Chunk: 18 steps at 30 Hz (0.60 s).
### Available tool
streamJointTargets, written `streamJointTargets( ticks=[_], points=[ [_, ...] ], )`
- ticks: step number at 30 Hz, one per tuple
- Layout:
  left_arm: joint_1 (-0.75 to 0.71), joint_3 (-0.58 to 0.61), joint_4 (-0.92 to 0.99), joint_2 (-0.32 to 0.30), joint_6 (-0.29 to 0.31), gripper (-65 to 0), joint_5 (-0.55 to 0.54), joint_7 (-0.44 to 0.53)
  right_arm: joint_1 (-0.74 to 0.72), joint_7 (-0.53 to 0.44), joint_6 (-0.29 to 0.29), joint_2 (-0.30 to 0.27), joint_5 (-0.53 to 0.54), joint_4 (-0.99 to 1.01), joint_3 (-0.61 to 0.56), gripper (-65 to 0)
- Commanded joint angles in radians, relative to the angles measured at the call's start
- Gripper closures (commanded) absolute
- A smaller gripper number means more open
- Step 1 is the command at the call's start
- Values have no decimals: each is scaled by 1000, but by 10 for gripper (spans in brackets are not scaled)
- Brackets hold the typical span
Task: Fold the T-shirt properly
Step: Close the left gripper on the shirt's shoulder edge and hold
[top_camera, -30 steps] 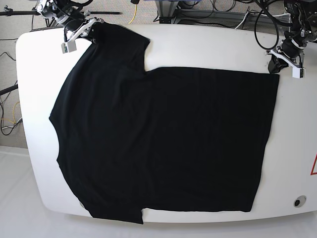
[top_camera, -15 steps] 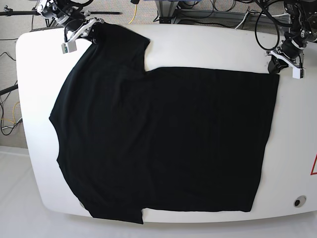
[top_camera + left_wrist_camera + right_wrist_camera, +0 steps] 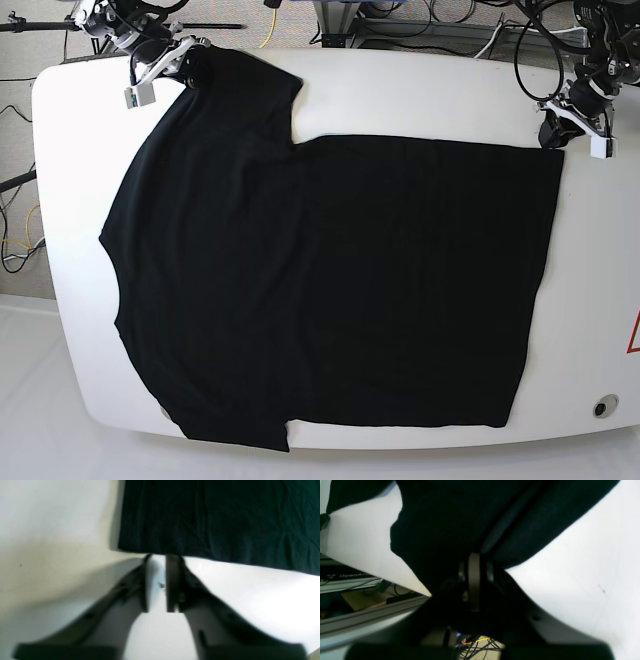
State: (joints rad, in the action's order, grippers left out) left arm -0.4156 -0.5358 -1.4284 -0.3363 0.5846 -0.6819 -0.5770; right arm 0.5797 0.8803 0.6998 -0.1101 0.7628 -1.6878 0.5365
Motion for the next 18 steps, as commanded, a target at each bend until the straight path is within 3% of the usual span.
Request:
streamJointTargets(
  ticks=[1, 5, 11, 18],
  points=[
    [-1, -5, -36, -17, -1, -198, -6, 12, 9, 20, -2, -5, -24, -12, 4, 0],
    [-13, -4, -73, -18, -4, -271, -8, 24, 10, 19, -2, -5, -25, -21, 5, 0],
    [-45, -9, -167, -19, -4, -318, -4, 27, 11, 14, -2, -4, -22, -36, 3, 0],
    [-67, -22, -203, -18, 10, -194, 3, 14, 16, 16, -2, -5, -20, -49, 5, 0]
  ],
)
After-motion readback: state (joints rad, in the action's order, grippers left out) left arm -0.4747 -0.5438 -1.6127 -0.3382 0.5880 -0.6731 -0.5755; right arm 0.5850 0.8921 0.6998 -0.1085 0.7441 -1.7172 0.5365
